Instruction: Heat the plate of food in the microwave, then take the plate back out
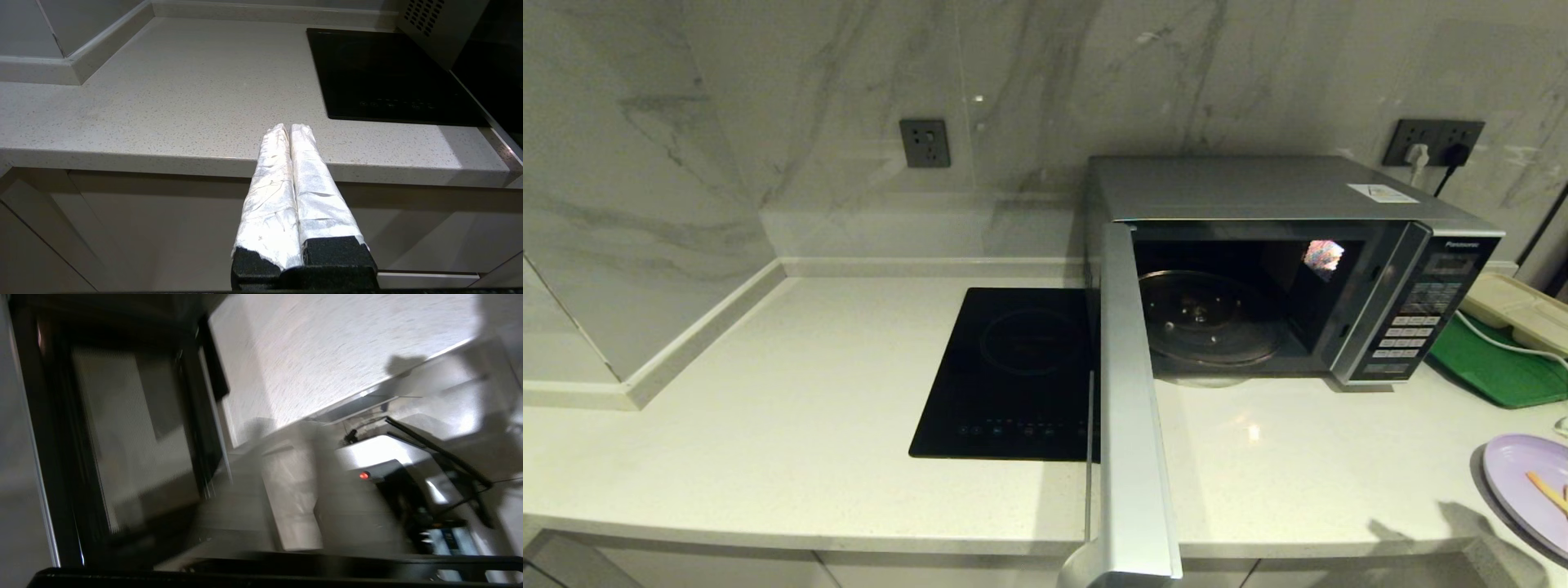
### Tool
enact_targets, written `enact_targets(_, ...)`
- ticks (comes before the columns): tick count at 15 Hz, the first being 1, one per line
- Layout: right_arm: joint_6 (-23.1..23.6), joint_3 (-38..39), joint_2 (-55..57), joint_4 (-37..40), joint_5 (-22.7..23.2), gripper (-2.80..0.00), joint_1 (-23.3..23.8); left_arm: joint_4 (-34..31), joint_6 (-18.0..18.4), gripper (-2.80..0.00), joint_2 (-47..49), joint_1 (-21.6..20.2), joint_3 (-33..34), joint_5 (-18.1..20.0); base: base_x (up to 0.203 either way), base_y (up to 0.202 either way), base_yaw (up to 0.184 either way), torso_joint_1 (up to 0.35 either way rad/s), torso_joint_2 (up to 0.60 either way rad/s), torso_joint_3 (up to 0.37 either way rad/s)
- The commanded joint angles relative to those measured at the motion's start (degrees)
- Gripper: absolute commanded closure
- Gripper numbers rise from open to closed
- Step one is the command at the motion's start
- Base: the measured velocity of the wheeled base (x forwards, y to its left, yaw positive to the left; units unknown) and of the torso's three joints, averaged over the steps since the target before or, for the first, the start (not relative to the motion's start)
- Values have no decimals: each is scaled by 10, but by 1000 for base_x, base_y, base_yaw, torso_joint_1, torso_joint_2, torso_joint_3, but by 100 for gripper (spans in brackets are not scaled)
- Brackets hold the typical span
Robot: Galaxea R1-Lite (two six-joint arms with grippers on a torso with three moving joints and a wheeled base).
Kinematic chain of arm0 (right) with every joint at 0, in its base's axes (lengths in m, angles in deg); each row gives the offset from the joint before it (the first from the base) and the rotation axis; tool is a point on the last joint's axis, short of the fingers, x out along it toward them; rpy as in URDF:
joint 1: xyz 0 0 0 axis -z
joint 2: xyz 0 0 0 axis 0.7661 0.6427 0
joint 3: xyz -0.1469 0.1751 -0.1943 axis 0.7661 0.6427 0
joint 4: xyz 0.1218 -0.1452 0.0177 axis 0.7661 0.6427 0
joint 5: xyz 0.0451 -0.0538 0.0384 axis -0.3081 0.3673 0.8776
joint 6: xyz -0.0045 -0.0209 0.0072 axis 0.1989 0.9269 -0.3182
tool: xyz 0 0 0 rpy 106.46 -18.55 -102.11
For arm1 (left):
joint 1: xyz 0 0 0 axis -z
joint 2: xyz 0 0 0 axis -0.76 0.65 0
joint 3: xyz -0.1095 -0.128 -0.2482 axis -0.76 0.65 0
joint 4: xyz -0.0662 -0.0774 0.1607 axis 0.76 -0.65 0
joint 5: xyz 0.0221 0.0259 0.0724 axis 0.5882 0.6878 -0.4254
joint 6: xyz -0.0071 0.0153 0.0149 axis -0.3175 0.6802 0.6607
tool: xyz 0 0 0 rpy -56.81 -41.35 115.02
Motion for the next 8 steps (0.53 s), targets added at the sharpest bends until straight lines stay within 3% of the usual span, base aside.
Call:
enact_targets(1, -10, -49, -19, 19, -50, 0, -136, 0, 0, 0, 0, 0, 0, 0, 0, 0, 0, 0, 0, 0)
enact_targets(5, -59, -206, 51, 43, -198, 0, -369, 0, 0, 0, 0, 0, 0, 0, 0, 0, 0, 0, 0, 0)
enact_targets(8, -81, -331, 152, 64, -316, 0, -510, 0, 0, 0, 0, 0, 0, 0, 0, 0, 0, 0, 0, 0)
